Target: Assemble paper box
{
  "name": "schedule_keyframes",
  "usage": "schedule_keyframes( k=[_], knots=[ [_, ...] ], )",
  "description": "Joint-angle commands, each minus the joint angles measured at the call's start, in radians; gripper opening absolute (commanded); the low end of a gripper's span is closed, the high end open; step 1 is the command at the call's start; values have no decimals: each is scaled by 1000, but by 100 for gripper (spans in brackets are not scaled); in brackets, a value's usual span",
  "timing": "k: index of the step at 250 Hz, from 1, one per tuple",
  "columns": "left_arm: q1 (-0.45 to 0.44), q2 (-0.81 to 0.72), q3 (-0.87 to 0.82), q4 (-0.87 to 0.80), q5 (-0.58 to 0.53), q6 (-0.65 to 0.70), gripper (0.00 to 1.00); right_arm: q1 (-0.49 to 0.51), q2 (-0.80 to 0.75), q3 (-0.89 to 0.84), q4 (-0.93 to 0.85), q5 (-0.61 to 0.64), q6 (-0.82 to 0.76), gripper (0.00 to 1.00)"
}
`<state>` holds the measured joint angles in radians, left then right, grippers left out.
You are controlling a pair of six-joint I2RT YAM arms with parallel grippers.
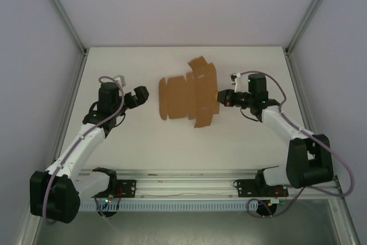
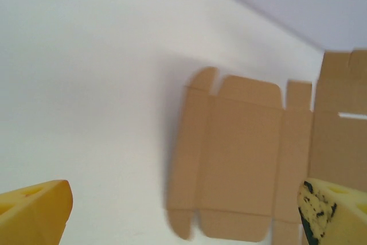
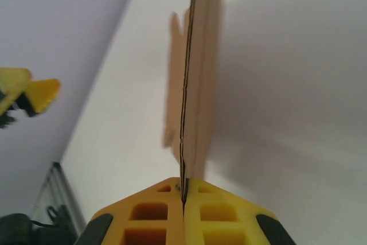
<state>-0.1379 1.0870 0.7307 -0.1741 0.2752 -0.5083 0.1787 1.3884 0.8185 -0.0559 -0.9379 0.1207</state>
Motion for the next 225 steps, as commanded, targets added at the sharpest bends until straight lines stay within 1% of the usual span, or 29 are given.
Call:
schedule_keyframes(
  k=[1, 34, 53, 64, 96, 123, 140, 158, 185, 212, 225],
  knots=[
    [-5, 32, 13, -89, -95, 37, 100, 28, 48, 38, -175, 165, -185, 0],
    [-5, 87, 26, -24, -6, 44, 100, 119, 101, 100, -287, 467, -451, 0],
    [-5, 127, 47, 11, 71, 45, 100, 178, 134, 133, -323, 598, -642, 0],
    [-6, 154, 66, 23, 113, 47, 100, 213, 150, 153, -323, 680, -714, 0],
    [-6, 229, 139, 36, 201, 48, 100, 310, 197, 199, -274, 890, -879, 0],
    [-9, 285, 190, 79, 297, 29, 100, 404, 219, 183, -147, 1044, -1050, 0],
    [-12, 322, 232, 91, 350, 16, 100, 450, 232, 167, -75, 1089, -1153, 0],
    [-21, 362, 277, 101, 393, 7, 100, 487, 243, 158, -3, 1115, -1202, 0],
    [-46, 435, 367, 71, 442, 9, 99, 517, 234, 158, 50, 1071, -1211, 0],
    [-88, 502, 446, 14, 456, 23, 93, 532, 218, 159, 86, 1037, -1202, 0],
    [-111, 528, 471, -4, 451, 32, 87, 536, 209, 161, 91, 1029, -1204, 0]
  ],
)
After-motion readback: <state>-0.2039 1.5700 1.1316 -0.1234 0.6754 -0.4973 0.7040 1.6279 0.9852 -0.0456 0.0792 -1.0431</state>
